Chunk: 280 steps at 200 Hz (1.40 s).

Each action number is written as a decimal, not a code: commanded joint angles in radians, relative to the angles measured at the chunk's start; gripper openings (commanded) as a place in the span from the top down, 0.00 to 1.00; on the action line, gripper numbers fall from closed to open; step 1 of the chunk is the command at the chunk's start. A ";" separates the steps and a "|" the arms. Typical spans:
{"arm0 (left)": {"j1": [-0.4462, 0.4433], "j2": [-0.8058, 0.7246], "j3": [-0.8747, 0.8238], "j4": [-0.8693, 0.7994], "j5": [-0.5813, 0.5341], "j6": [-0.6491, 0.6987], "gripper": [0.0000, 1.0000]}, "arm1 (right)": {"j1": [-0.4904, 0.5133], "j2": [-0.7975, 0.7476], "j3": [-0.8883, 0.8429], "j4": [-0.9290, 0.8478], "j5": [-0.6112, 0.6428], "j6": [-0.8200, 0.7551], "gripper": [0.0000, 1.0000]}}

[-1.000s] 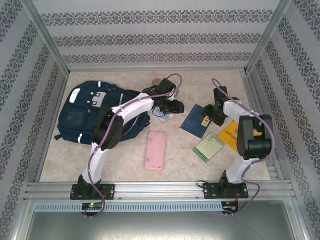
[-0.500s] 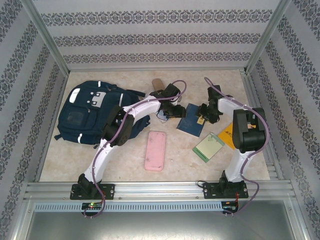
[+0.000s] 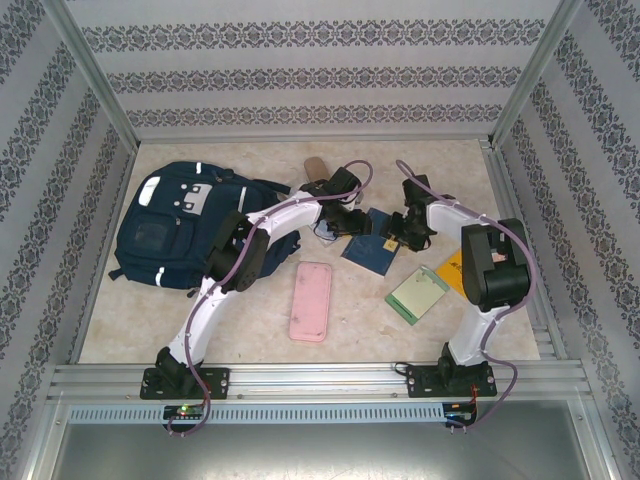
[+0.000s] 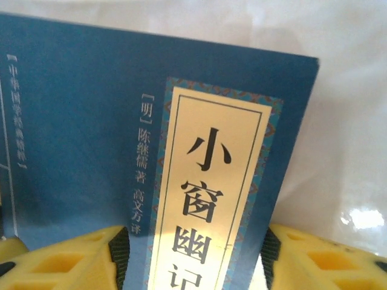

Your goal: Pack the student bag

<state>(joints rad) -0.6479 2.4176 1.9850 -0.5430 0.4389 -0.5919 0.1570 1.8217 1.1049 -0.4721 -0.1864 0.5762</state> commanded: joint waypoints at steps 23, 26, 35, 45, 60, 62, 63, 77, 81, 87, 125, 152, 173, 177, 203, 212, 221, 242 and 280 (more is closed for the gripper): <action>-0.029 0.042 -0.008 -0.021 0.070 -0.039 0.57 | 0.027 0.028 -0.025 0.019 -0.131 0.055 0.58; -0.029 0.038 -0.012 -0.010 0.087 -0.046 0.58 | 0.028 0.030 -0.025 0.027 -0.138 0.057 0.58; -0.027 0.022 -0.035 0.043 0.160 -0.069 0.58 | 0.029 0.032 -0.030 0.046 -0.151 0.061 0.58; -0.026 -0.007 -0.075 0.113 0.234 -0.102 0.59 | 0.029 0.033 -0.027 0.055 -0.156 0.060 0.58; -0.023 -0.060 -0.142 0.237 0.316 -0.167 0.60 | 0.026 0.032 -0.019 0.055 -0.158 0.052 0.58; -0.023 -0.066 -0.154 0.256 0.325 -0.176 0.60 | 0.026 0.032 -0.019 0.055 -0.157 0.051 0.58; -0.023 -0.070 -0.157 0.266 0.329 -0.181 0.60 | 0.026 0.031 -0.018 0.056 -0.158 0.051 0.58; -0.018 -0.111 -0.225 0.392 0.385 -0.252 0.59 | 0.020 0.026 -0.016 0.059 -0.163 0.051 0.58; -0.017 -0.118 -0.242 0.420 0.397 -0.270 0.59 | 0.018 0.025 -0.014 0.057 -0.163 0.050 0.58; -0.014 -0.131 -0.270 0.465 0.409 -0.300 0.59 | 0.015 0.025 -0.014 0.058 -0.163 0.051 0.58; 0.002 -0.156 -0.385 0.714 0.485 -0.450 0.60 | 0.006 0.013 -0.016 0.063 -0.168 0.050 0.58; 0.002 -0.154 -0.418 0.792 0.506 -0.486 0.60 | -0.002 0.000 -0.019 0.064 -0.169 0.049 0.57; 0.002 -0.146 -0.439 0.891 0.518 -0.551 0.60 | -0.010 -0.013 -0.022 0.063 -0.171 0.048 0.57; 0.002 -0.145 -0.432 0.858 0.511 -0.531 0.60 | -0.011 -0.015 -0.022 0.063 -0.171 0.047 0.57; 0.002 -0.166 -0.397 0.641 0.451 -0.385 0.69 | -0.019 -0.034 -0.020 0.055 -0.174 0.043 0.56; 0.004 -0.174 -0.398 0.613 0.440 -0.366 0.76 | -0.024 -0.042 -0.020 0.050 -0.172 0.040 0.55; 0.004 -0.182 -0.400 0.601 0.431 -0.357 0.83 | -0.029 -0.054 -0.023 0.048 -0.174 0.041 0.54; 0.014 -0.212 -0.413 0.614 0.425 -0.362 0.95 | -0.054 -0.099 -0.040 0.054 -0.199 0.052 0.46; 0.042 -0.293 -0.438 0.689 0.458 -0.391 1.00 | -0.092 -0.212 -0.096 0.121 -0.334 0.082 0.40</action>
<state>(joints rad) -0.6262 2.2375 1.5509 0.0677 0.8528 -0.9924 0.0849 1.6936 1.0416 -0.4053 -0.4042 0.6331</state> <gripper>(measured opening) 0.142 0.591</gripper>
